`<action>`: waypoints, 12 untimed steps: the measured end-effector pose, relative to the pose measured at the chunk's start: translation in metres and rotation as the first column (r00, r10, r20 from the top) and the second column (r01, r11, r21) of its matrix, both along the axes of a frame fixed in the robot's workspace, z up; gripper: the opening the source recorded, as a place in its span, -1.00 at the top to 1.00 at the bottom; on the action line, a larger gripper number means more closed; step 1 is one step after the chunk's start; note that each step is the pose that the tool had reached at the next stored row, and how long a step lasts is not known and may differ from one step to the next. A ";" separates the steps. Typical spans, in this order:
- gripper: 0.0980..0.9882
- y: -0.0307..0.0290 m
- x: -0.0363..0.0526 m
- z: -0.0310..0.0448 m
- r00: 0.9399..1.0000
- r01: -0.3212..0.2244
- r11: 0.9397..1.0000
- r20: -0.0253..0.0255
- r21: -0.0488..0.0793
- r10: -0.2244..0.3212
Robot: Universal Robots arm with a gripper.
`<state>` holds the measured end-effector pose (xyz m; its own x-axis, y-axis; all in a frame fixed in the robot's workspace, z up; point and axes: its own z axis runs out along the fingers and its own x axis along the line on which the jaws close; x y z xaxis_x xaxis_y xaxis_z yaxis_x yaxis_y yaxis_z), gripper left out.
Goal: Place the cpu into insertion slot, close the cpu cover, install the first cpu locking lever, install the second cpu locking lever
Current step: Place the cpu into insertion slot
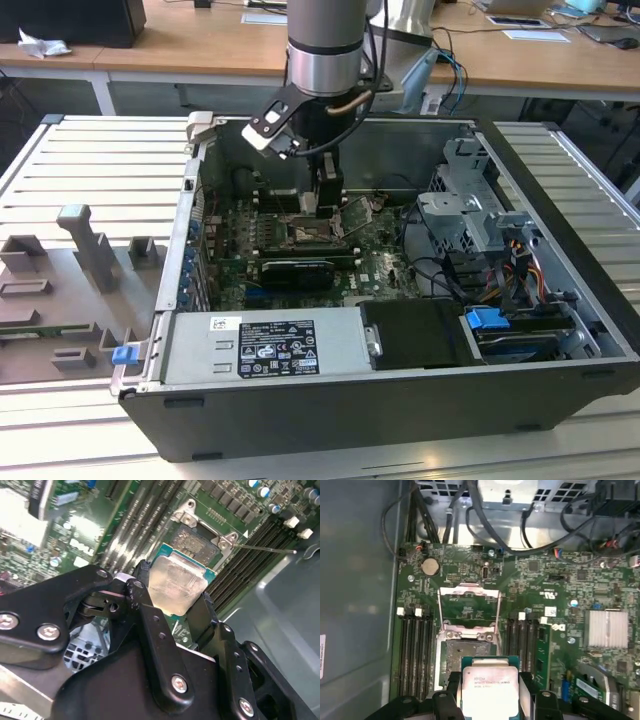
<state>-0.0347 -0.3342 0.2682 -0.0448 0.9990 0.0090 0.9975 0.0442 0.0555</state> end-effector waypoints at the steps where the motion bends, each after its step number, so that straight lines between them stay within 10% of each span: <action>1: 0.00 0.0031 0.0000 -0.0026 1.000 0.000 1.000 0.000 0.000 0.000; 12: 0.00 0.0077 -0.0013 -0.0321 0.999 0.035 0.999 0.000 0.000 -0.035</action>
<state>-0.0361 -0.3265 0.2361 -0.0102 0.9999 0.0091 0.9984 0.0097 0.0556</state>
